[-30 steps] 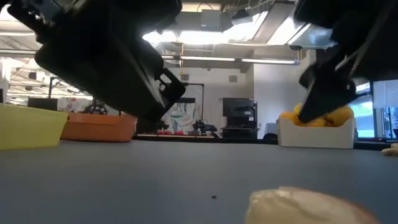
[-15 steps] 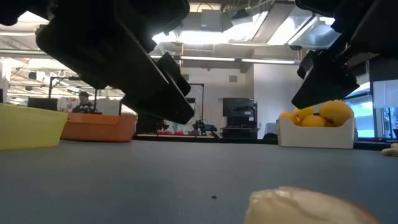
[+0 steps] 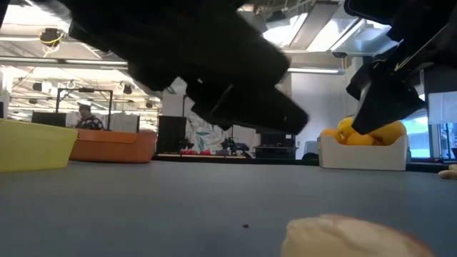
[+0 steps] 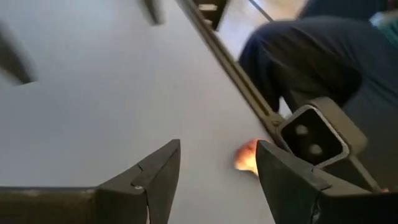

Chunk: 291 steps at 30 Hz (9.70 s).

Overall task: Sort produce into baskets
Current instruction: Put the brown mushroom into the orange bin, then put the red mushroom into the orange bin

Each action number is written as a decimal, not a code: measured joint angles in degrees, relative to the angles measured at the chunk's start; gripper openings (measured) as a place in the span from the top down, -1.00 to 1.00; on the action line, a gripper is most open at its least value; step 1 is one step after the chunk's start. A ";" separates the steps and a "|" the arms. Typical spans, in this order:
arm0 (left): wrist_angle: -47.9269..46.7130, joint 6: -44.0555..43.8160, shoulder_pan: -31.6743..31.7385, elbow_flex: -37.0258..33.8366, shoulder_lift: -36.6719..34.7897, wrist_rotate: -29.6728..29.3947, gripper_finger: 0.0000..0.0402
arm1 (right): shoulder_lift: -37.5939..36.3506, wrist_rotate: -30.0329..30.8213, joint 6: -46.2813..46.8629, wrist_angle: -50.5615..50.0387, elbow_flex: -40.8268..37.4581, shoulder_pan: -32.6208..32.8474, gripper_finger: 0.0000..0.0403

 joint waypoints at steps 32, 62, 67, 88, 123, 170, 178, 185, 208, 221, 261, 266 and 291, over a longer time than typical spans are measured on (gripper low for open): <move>-10.08 17.57 1.98 14.60 13.40 21.23 -0.02 | -0.02 3.44 -3.91 -6.57 0.00 -0.94 -0.77; -14.12 15.73 5.33 16.74 14.45 23.64 0.92 | -0.11 7.07 -1.93 -12.35 0.00 -0.79 -0.77; -18.40 19.43 7.20 16.83 13.52 23.15 0.86 | -0.11 10.16 -1.75 -14.57 0.00 -0.79 -0.77; -57.50 31.93 24.03 16.62 -7.04 -2.51 0.84 | -0.11 14.69 -4.64 -22.26 0.02 -15.89 -0.77; -67.09 10.86 68.10 -9.28 -42.35 -26.52 0.82 | -0.11 0.38 2.10 -14.90 0.02 -22.23 -0.77; -39.76 5.97 35.13 -9.33 -42.04 -13.41 0.14 | -15.71 -9.40 -1.49 -75.32 -1.22 -11.96 -0.15; -39.41 7.83 35.50 -9.33 -42.03 -13.49 0.14 | -10.56 -10.38 -6.66 -75.18 -1.44 -16.41 -0.15; -39.41 7.93 35.54 -9.33 -42.04 -13.49 0.14 | -5.45 -12.17 -11.44 -75.20 -1.44 -16.98 -0.36; -39.95 9.28 35.56 -9.33 -42.03 -13.49 0.14 | 4.79 -8.55 -20.37 -76.31 -0.57 -16.96 0.48; -18.97 4.23 32.91 -23.78 -41.98 -13.38 0.14 | -8.35 -3.50 -17.91 -62.28 2.53 -16.96 0.76; 20.21 10.52 20.07 -18.22 -16.94 -11.60 0.19 | -11.56 17.12 -20.68 -6.01 2.51 -16.98 0.74; 19.72 10.61 20.07 -18.22 -16.94 -11.59 0.44 | -11.56 17.21 -20.72 -5.92 2.51 -16.99 0.74; 8.84 14.03 22.86 -18.29 -18.36 -12.03 0.97 | -17.61 2.35 -17.83 -25.91 8.57 -16.85 -0.11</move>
